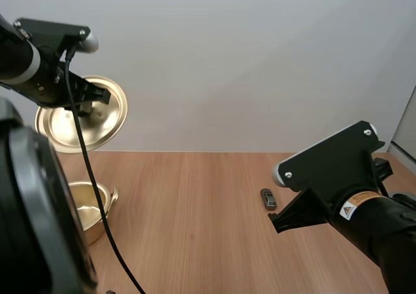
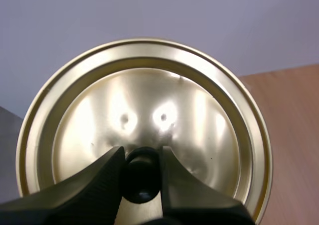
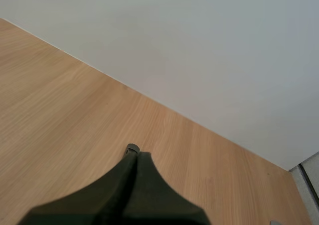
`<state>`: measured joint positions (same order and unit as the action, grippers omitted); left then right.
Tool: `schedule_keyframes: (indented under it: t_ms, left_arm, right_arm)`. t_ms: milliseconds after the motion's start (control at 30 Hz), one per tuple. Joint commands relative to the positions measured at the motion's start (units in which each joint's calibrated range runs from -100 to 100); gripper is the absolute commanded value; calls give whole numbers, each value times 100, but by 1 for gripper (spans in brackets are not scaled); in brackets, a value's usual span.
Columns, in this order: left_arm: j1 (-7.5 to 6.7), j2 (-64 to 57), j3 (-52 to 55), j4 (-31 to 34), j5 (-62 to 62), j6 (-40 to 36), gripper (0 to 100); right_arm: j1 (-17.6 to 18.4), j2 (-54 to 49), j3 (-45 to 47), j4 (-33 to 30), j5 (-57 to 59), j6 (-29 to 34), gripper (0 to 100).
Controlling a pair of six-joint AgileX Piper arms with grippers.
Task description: Open the pot, put the car inside, and close it
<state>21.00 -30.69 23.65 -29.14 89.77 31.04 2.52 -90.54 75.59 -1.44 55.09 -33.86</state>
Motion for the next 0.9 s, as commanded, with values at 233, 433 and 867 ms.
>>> schedule_keyframes:
  t_ms: [233,433,867]
  left_arm:
    - [4,-1994,-8,-1352,329,267,0]
    - [4,-2792,-8,-2103,292,-73,0]
    - [-3,-3885,-8,-2589,-1796,-826,0]
  right_arm:
    - [-3,3024,-915,286,-1319,144,0]
    - [-3,4468,-1927,1204,-1346,144,0]
    - [-3,6056,-2143,1006,-1526,569,89]
